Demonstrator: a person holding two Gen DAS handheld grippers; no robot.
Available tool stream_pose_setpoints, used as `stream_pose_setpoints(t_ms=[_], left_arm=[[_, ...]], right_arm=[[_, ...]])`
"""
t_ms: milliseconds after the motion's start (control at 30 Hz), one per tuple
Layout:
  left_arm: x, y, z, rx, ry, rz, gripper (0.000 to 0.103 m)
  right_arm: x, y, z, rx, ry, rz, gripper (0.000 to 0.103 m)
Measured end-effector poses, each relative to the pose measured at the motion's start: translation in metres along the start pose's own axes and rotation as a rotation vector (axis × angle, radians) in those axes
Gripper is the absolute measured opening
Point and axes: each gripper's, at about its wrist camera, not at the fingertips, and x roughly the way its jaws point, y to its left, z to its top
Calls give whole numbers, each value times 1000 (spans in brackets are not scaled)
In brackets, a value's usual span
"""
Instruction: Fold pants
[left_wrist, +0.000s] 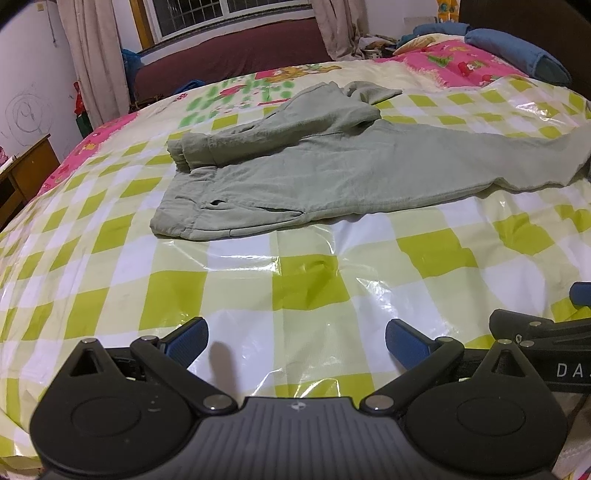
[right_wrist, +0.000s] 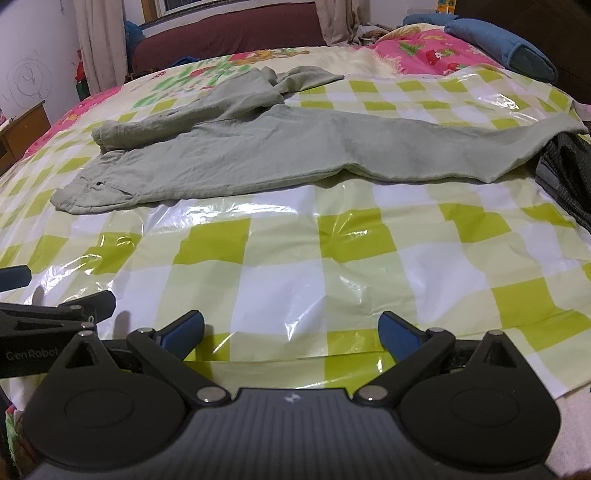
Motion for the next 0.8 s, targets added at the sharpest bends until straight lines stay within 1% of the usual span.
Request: stream_pose_setpoints(t_ms=[800], left_arm=[[2, -1, -1, 11, -3, 5, 103]], right_arm=[[2, 5, -3, -7, 2, 5, 99]])
